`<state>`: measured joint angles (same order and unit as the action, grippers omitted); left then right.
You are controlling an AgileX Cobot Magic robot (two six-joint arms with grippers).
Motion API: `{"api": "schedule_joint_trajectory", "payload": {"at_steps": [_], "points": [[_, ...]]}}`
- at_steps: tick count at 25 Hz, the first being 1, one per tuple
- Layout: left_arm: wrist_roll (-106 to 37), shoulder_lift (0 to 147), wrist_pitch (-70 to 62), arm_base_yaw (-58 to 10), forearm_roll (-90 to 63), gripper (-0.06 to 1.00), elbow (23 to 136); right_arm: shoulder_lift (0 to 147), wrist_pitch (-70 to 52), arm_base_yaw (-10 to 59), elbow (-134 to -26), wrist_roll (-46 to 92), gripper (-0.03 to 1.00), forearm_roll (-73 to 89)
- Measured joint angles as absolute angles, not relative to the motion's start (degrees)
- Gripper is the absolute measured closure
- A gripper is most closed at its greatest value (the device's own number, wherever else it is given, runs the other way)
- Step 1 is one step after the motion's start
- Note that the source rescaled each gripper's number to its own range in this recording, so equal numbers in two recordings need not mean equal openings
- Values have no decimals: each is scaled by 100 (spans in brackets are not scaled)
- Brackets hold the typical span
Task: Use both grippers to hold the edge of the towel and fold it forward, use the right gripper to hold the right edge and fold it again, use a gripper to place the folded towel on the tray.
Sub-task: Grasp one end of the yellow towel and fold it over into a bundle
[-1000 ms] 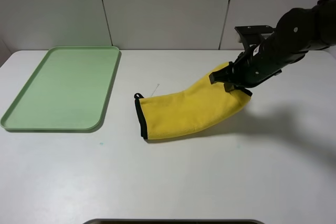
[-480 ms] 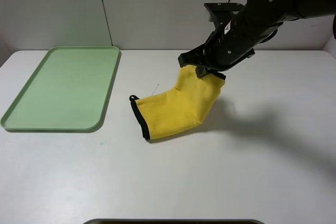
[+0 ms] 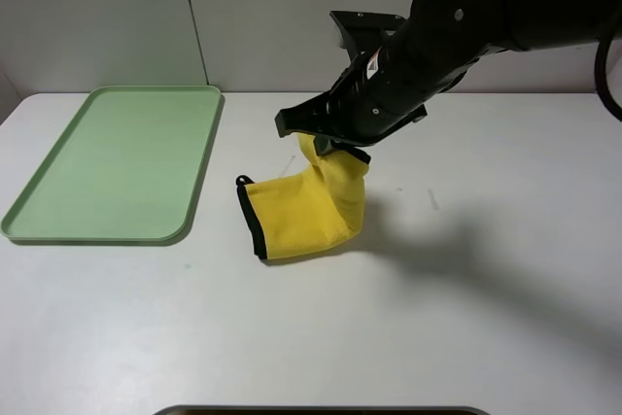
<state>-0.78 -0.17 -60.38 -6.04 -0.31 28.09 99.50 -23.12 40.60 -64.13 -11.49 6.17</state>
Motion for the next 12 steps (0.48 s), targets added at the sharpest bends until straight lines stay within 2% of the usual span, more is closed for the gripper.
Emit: {"api": "schedule_joint_trajectory", "payload": {"at_steps": [12], "points": [[-78,-17,-6038,-604,-31,-6,2809,10673,-1917,4355,-6417,-1345,93,770]]}}
